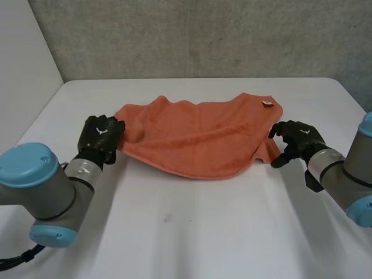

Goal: Fold the laundry

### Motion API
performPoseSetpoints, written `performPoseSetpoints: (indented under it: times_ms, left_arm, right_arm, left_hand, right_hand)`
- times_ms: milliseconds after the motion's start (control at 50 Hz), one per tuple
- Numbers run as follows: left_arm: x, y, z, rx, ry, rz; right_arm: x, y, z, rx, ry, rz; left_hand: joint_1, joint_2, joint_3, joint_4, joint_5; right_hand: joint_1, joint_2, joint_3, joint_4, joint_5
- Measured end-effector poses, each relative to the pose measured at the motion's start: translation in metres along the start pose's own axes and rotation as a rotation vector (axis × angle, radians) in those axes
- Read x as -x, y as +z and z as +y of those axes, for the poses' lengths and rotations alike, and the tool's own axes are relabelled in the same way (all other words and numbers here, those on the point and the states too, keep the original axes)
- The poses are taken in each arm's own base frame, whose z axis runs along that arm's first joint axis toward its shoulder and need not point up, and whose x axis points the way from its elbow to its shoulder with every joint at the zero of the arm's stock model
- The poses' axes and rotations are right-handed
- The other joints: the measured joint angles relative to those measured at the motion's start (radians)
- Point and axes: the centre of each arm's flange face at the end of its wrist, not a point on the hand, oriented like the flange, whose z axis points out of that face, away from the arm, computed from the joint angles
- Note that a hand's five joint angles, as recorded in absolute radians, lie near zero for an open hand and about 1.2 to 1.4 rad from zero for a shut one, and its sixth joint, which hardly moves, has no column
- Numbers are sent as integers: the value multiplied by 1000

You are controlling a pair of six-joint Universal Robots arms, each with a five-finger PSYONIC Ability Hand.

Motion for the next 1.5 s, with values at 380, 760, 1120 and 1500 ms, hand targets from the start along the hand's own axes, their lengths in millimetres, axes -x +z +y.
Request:
performPoseSetpoints:
  times_ms: [380,760,1120,1500]
  left_arm:
    - [48,9,-43,-128,-1,-127]
    - [41,7,-42,-124,-5,-109]
    - [41,6,-40,-116,-25,-105]
    - [41,7,-40,-117,-25,-106]
  right_arm:
    - [-2,0,-5,41,49,2]
    - [21,16,20,148,-113,-74]
    - [18,36,31,145,-185,-72]
    - [16,46,19,88,-193,-55]
  left_hand:
    - [-1,0,1,0,0]
    - [-1,0,1,0,0]
    - [-1,0,1,0,0]
    - [-1,0,1,0,0]
  right_hand:
    - [-107,-115,-120,-133,-131]
    - [-56,-106,-38,-38,-58]
    - [21,51,59,54,22]
    - [73,103,108,101,58]
